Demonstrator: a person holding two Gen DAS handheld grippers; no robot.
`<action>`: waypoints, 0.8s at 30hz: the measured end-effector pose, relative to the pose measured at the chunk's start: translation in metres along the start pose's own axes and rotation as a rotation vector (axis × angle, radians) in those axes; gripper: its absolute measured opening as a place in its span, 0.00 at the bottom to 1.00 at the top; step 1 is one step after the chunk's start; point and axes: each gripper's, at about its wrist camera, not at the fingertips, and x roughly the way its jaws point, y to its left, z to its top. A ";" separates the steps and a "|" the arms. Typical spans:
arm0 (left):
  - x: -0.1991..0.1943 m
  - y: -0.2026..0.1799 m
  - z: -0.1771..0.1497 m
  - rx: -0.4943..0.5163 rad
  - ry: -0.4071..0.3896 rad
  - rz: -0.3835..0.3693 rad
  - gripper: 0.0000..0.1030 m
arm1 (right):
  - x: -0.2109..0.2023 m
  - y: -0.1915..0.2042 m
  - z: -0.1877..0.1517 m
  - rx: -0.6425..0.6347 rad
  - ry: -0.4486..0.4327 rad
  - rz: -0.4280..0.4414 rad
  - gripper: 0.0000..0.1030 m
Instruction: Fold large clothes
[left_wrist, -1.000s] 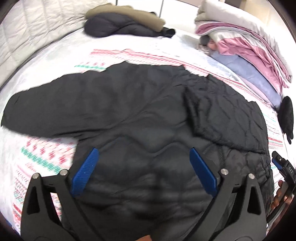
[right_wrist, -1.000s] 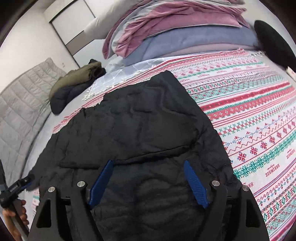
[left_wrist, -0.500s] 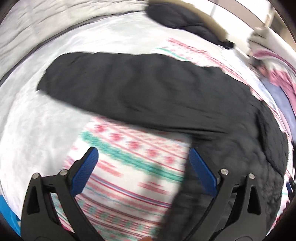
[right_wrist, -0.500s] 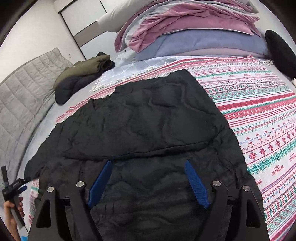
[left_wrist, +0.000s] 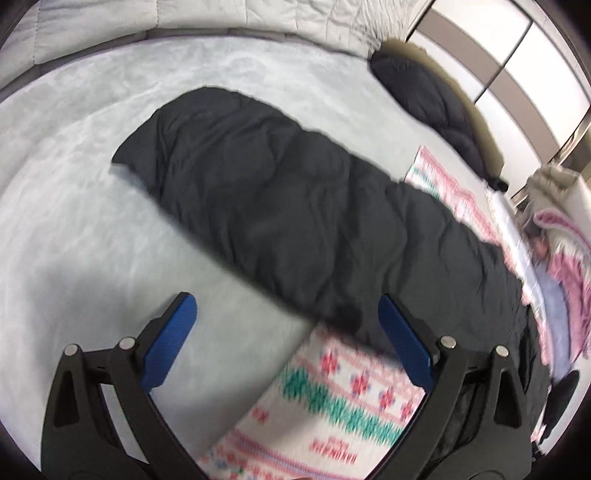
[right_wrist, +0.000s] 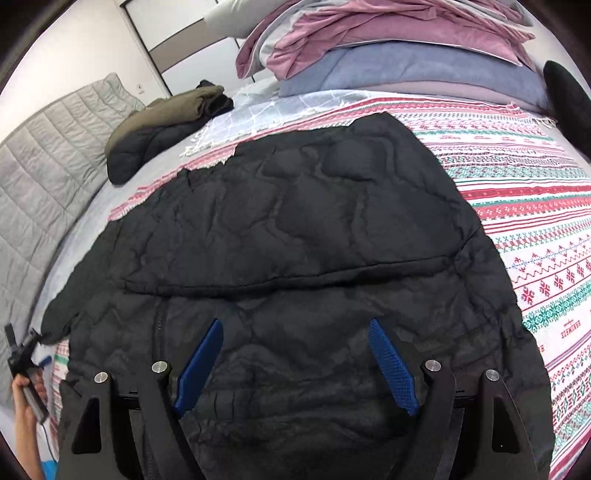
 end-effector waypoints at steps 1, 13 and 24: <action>0.001 0.003 0.003 -0.006 -0.007 -0.009 0.95 | 0.002 0.002 -0.001 -0.005 0.008 0.002 0.80; 0.020 -0.016 0.024 0.082 -0.053 -0.042 0.15 | 0.011 0.018 -0.007 -0.067 0.034 -0.004 0.80; -0.066 -0.106 0.026 0.229 -0.220 -0.138 0.05 | -0.002 0.011 -0.004 -0.018 0.010 0.035 0.80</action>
